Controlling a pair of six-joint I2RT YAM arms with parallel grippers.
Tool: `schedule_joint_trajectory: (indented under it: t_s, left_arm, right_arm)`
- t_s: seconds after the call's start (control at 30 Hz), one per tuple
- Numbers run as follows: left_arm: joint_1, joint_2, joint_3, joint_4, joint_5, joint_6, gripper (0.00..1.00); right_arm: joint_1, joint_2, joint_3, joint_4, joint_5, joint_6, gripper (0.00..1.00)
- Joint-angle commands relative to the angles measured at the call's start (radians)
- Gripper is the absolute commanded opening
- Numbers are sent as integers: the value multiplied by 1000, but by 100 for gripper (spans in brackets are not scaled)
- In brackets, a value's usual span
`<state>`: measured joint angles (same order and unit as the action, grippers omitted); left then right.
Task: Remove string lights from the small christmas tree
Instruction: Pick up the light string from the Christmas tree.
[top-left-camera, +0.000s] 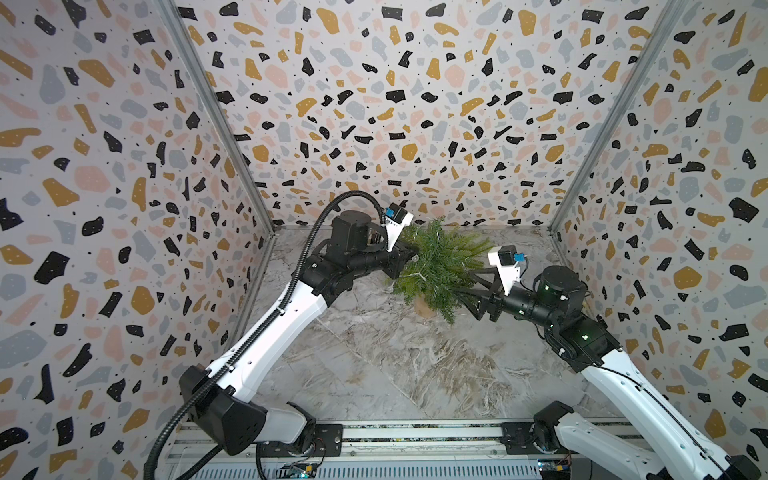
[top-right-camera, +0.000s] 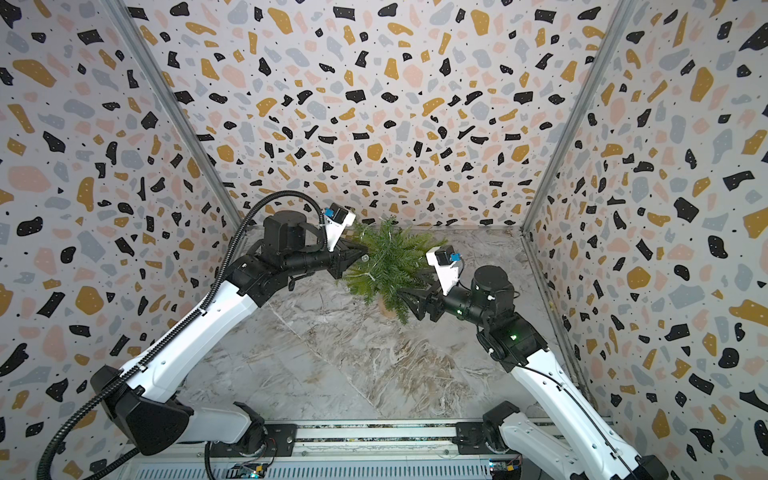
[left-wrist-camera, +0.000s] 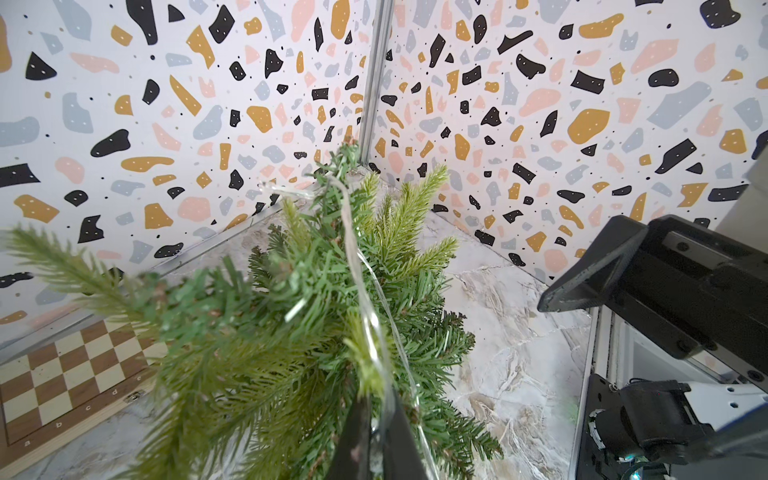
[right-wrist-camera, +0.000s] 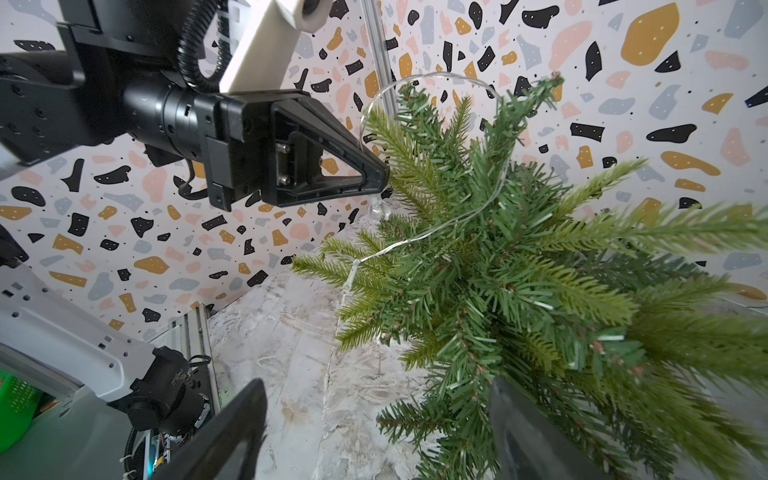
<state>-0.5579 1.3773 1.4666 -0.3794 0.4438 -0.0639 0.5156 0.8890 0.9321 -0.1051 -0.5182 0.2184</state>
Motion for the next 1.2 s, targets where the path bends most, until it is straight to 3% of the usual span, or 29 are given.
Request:
schedule_joint_trajectory:
  t_s: [0.0, 0.43, 1.17]
  left_arm:
    - [-5, -35, 18, -13, 7, 0, 5]
    - [-6, -4, 147, -131, -63, 3, 0]
    - [-5, 245, 599, -372, -251, 91, 0]
  right_arm:
    - [5, -21, -1, -4, 10, -8, 84]
    - [5, -18, -6, 11, 26, 4, 84]
    - [5, -24, 3, 18, 71, 6, 84]
